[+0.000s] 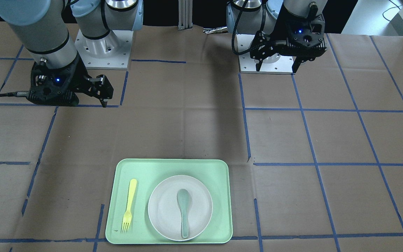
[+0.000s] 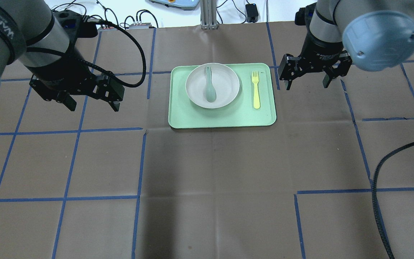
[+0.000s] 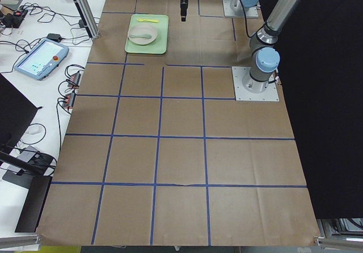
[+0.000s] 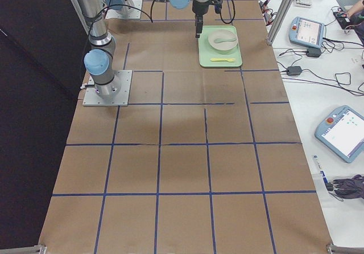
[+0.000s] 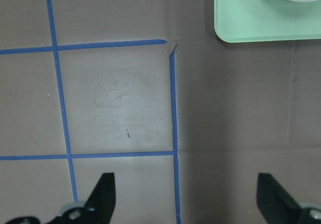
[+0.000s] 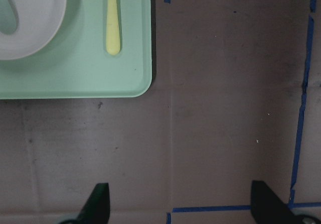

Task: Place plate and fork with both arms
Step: 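Open the right gripper and raise it away from the tray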

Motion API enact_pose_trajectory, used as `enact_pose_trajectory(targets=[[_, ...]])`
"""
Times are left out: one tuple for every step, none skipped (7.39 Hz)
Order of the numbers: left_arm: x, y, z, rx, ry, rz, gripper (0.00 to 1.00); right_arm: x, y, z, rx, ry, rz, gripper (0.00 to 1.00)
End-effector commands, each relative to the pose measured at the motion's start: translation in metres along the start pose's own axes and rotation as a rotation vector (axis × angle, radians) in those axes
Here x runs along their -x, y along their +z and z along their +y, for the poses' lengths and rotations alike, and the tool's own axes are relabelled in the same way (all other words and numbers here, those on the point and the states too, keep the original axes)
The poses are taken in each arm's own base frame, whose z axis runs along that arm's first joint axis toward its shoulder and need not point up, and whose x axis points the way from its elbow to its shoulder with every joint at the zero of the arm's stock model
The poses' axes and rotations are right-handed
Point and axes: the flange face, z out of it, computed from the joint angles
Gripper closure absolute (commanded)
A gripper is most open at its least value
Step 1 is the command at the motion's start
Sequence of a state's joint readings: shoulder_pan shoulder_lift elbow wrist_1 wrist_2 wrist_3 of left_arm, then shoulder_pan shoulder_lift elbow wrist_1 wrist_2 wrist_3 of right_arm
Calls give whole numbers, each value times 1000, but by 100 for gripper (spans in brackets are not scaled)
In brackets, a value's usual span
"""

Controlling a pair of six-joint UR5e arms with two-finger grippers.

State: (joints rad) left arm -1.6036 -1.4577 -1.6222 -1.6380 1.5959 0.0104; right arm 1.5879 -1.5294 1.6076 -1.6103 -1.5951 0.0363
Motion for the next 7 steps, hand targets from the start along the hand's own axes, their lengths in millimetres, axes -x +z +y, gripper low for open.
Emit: enact_pose_trajectory(targets=[[0, 0, 0, 1, 0, -1, 0, -7, -17, 19, -12, 3, -2, 0], [0, 0, -1, -1, 0, -1, 0, -4, -20, 21, -13, -5, 0, 0], [1, 0, -1, -1, 0, -4, 0, -6, -21, 20, -15, 0, -1, 0], [1, 0, -1, -1, 0, -4, 0, -4, -22, 21, -17, -3, -1, 0], [0, 1, -1, 1, 0, -1, 0, -4, -22, 21, -17, -3, -1, 0], [0, 1, -1, 1, 0, -1, 0, -4, -22, 21, -17, -2, 0, 0], [0, 1, -1, 1, 0, -1, 0, -4, -24, 21, -20, -2, -1, 0]])
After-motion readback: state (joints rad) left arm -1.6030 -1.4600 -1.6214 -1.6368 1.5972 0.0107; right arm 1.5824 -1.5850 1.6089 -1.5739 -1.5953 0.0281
